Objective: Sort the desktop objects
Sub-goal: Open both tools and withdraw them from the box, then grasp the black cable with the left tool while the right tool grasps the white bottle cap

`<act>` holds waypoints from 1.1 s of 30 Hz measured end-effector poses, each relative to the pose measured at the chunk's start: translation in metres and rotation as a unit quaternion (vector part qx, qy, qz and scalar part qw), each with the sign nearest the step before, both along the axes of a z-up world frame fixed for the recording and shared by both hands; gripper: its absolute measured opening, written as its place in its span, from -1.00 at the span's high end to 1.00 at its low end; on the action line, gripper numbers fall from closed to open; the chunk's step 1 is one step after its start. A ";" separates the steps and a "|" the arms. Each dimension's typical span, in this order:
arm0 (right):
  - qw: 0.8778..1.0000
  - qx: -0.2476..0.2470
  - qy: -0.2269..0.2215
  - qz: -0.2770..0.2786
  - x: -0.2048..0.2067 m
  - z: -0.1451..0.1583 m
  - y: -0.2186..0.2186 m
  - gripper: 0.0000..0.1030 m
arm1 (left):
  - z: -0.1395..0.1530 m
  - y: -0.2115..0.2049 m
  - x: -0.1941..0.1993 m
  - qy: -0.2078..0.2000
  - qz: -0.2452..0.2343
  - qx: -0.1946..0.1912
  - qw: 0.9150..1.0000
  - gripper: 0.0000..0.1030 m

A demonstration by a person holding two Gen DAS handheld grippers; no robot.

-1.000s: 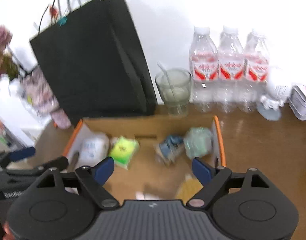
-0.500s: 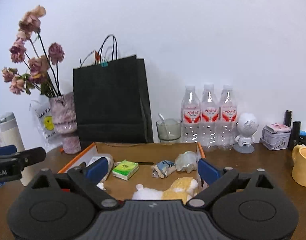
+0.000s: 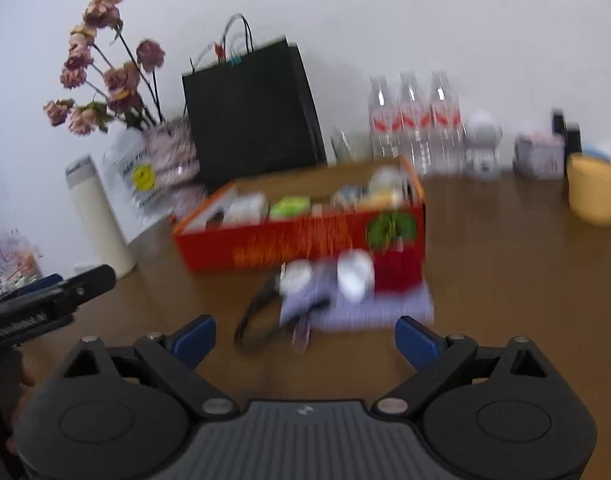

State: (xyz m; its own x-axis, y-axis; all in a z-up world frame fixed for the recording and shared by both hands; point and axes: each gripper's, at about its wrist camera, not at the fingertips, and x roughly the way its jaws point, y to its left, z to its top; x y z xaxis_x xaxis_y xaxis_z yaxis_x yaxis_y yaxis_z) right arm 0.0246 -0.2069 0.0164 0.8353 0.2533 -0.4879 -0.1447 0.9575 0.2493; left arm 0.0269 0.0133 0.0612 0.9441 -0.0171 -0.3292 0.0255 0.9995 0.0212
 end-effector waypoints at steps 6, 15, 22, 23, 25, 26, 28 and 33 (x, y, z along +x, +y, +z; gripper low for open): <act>0.999 0.023 0.038 0.003 -0.035 -0.020 -0.009 -0.87 | -0.007 -0.002 -0.022 0.010 -0.019 -0.014 1.000 -1.00; 0.999 0.030 0.022 -0.013 -0.046 -0.013 -0.031 -0.84 | -0.016 -0.035 -0.008 0.048 -0.110 0.000 0.993 -0.65; 0.999 -0.026 0.017 0.028 -0.009 -0.010 -0.024 -0.41 | -0.032 -0.073 0.054 0.077 -0.147 0.020 0.986 -0.49; 0.999 -0.026 0.020 0.025 -0.002 -0.011 -0.026 -0.40 | -0.034 -0.077 0.061 0.080 -0.147 0.025 0.986 -0.49; 0.999 -0.010 0.028 0.013 0.011 -0.013 -0.032 -0.39 | -0.036 -0.083 0.073 0.081 -0.164 0.027 0.983 -0.36; 0.999 0.003 0.031 0.011 0.015 -0.015 -0.035 -0.39 | -0.037 -0.085 0.078 0.083 -0.178 0.028 0.980 -0.31; 0.999 0.023 0.032 0.012 0.020 -0.018 -0.040 -0.39 | -0.041 -0.092 0.086 0.097 -0.194 0.040 0.975 -0.03; 0.999 0.031 0.039 0.014 0.029 -0.026 -0.042 -0.39 | -0.052 -0.094 0.098 0.144 -0.191 0.031 0.971 0.66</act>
State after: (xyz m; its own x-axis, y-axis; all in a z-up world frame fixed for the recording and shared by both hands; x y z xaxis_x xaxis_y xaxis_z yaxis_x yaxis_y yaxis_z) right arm 0.0537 -0.2484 -0.0097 0.7876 0.3079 -0.5337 -0.1496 0.9358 0.3191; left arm 0.1251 -0.0805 0.0090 0.7419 -0.3199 -0.5893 0.4079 0.9128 0.0180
